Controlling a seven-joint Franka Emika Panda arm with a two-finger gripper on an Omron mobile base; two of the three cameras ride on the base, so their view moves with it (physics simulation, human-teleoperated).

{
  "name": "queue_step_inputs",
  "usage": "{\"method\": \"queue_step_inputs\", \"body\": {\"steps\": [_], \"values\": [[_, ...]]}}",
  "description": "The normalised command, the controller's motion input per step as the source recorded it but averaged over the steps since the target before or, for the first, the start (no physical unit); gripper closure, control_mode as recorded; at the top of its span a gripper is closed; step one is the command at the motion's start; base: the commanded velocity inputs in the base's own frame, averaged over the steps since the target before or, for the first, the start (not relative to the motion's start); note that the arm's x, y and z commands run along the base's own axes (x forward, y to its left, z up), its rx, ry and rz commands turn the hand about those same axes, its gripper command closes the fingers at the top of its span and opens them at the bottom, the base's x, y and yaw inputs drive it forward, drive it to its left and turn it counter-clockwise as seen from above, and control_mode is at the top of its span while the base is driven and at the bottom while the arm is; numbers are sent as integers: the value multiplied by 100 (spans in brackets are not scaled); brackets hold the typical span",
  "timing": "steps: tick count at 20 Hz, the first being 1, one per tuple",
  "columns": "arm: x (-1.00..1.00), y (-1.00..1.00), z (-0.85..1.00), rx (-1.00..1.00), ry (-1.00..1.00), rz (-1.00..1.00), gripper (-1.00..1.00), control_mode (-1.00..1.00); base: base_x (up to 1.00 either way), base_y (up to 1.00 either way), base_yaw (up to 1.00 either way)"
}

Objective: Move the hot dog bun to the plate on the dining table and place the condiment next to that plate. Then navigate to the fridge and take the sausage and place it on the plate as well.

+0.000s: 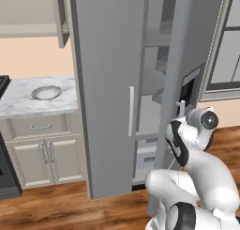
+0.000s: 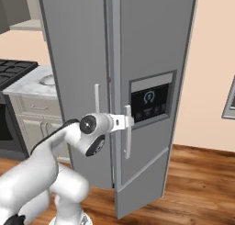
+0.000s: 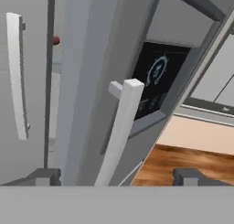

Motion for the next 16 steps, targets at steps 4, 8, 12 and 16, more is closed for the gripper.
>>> {"method": "queue_step_inputs", "body": {"steps": [4,8,12,16], "values": [[-24,66,97,-24,5,0,-100,-100,0,0,0],[11,72,99,-25,12,0,-100,-100,0,0,0],[24,73,72,-28,17,0,-100,-100,0,0,0],[39,81,23,-31,21,0,-100,-100,0,0,0]]}}
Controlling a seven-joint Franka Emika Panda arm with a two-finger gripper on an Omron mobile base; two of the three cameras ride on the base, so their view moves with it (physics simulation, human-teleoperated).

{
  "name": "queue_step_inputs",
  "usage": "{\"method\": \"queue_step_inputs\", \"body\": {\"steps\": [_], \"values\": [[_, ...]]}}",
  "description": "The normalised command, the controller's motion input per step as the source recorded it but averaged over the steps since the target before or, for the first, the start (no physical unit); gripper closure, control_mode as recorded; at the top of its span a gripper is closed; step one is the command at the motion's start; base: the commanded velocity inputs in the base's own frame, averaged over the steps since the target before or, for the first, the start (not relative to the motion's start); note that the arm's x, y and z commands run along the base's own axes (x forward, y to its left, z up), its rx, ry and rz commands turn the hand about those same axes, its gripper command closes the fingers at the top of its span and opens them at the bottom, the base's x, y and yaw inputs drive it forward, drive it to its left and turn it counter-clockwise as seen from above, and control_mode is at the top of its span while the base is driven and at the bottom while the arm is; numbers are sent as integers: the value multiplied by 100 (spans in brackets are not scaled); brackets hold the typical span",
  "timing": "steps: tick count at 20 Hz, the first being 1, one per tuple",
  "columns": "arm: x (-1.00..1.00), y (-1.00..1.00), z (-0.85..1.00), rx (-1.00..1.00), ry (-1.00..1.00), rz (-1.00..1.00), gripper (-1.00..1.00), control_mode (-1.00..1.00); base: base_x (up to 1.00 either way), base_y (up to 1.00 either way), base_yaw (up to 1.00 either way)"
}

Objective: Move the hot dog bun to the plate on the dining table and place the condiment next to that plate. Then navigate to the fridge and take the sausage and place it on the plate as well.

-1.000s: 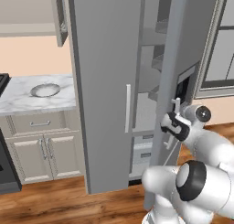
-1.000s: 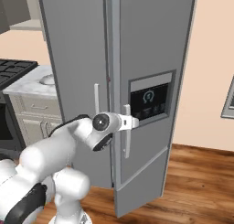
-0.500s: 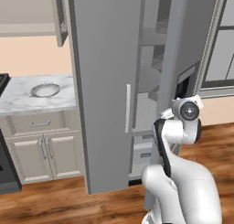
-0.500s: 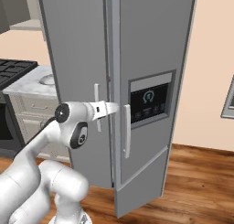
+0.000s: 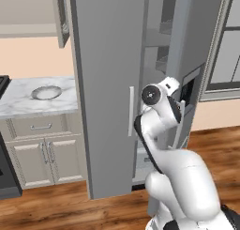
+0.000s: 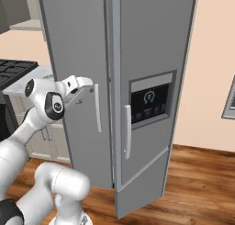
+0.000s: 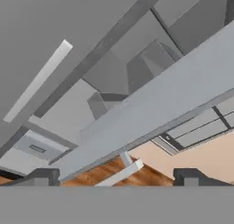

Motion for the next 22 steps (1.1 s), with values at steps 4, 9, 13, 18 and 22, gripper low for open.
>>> {"method": "queue_step_inputs", "body": {"steps": [4,9,13,18,22], "values": [[67,59,0,-25,18,0,-100,-100,0,0,0],[80,8,-6,-13,12,-1,-100,-100,0,0,0],[65,-29,-8,-7,7,-6,-100,-100,0,0,0],[45,-55,-5,-2,2,-3,-100,-100,0,0,0],[21,-68,-3,0,0,-1,-100,-100,0,0,0]]}}
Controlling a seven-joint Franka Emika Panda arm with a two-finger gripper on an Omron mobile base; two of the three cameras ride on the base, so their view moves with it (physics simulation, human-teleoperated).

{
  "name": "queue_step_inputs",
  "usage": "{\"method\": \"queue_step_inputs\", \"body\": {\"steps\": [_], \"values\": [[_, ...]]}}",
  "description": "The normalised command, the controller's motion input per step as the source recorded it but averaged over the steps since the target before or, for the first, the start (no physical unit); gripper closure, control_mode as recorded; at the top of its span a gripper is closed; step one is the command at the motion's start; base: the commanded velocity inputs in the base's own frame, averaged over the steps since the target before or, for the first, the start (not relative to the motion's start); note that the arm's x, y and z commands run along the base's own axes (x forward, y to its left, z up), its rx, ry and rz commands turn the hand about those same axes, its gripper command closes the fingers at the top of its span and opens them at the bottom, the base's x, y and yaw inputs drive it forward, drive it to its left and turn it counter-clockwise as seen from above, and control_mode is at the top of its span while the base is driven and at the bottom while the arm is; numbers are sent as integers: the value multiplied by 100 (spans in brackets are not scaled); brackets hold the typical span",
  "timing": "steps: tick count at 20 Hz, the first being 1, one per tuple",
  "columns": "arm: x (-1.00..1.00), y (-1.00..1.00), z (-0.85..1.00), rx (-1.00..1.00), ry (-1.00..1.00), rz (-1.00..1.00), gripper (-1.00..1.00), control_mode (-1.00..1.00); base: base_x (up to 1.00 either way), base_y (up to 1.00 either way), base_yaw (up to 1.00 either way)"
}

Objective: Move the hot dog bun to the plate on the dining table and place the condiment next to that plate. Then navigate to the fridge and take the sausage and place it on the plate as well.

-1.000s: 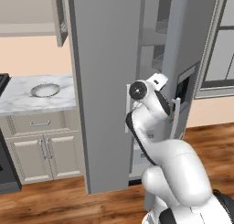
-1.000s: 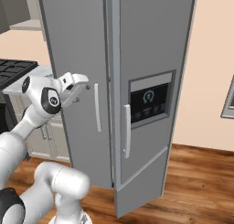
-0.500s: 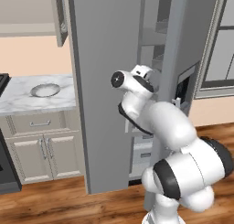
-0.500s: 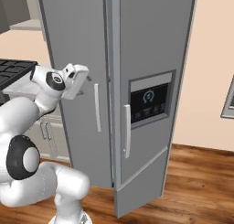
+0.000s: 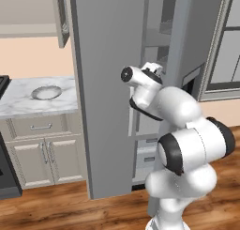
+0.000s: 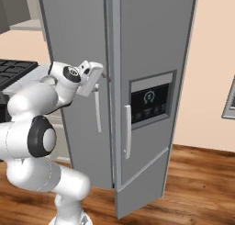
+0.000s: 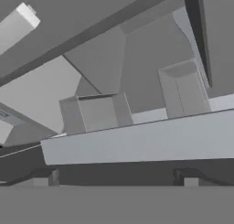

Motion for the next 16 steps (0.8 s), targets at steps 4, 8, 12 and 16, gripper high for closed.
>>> {"method": "queue_step_inputs", "body": {"steps": [4,8,12,16], "values": [[1,-78,-1,0,0,-2,-100,-100,0,0,0],[-4,-83,0,0,-3,-3,-100,-100,0,0,0],[-15,-92,0,0,-4,-3,-100,-100,0,0,0],[-18,-100,0,2,-3,-1,-100,-100,0,0,0]]}}
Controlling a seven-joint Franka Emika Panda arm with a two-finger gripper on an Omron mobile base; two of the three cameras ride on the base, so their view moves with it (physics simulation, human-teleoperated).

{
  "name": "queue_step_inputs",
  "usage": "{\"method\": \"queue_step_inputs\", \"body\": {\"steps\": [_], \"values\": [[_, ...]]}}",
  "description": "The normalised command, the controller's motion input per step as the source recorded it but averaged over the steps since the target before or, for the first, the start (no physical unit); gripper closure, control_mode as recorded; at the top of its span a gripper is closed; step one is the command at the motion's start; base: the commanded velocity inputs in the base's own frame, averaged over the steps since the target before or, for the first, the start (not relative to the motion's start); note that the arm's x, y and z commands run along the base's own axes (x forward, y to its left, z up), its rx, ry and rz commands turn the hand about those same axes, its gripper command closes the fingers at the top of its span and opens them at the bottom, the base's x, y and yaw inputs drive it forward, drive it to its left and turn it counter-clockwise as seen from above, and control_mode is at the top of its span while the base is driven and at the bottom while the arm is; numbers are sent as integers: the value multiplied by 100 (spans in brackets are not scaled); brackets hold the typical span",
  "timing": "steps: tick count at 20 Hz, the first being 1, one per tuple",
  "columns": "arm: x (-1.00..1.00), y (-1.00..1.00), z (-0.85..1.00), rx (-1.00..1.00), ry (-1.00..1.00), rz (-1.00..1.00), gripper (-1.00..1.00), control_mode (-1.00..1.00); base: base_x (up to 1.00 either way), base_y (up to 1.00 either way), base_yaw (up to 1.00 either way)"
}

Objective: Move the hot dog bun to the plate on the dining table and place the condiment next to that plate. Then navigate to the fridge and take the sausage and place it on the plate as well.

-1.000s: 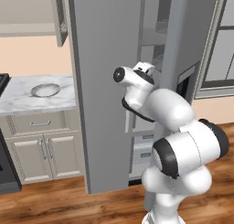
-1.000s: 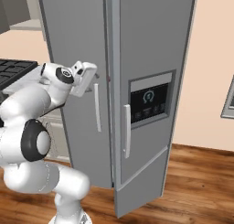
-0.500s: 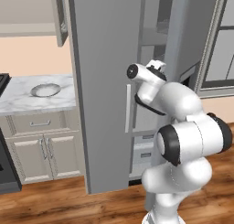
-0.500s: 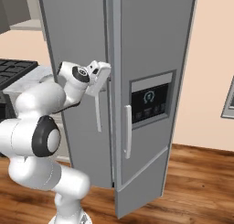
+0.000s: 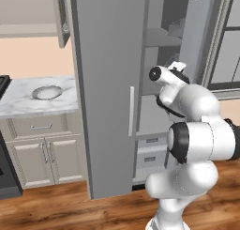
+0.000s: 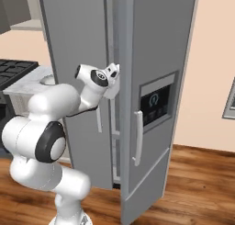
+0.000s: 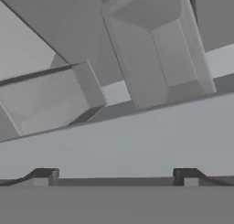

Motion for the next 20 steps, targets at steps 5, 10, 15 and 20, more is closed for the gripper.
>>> {"method": "queue_step_inputs", "body": {"steps": [5,10,15,20], "values": [[-17,-100,0,8,-3,0,-100,-100,0,0,0],[-14,-100,0,13,-4,0,-100,-100,0,0,0],[-11,-100,0,15,-1,0,-100,-100,0,0,0],[-5,-100,0,17,0,0,-100,-100,0,0,0]]}}
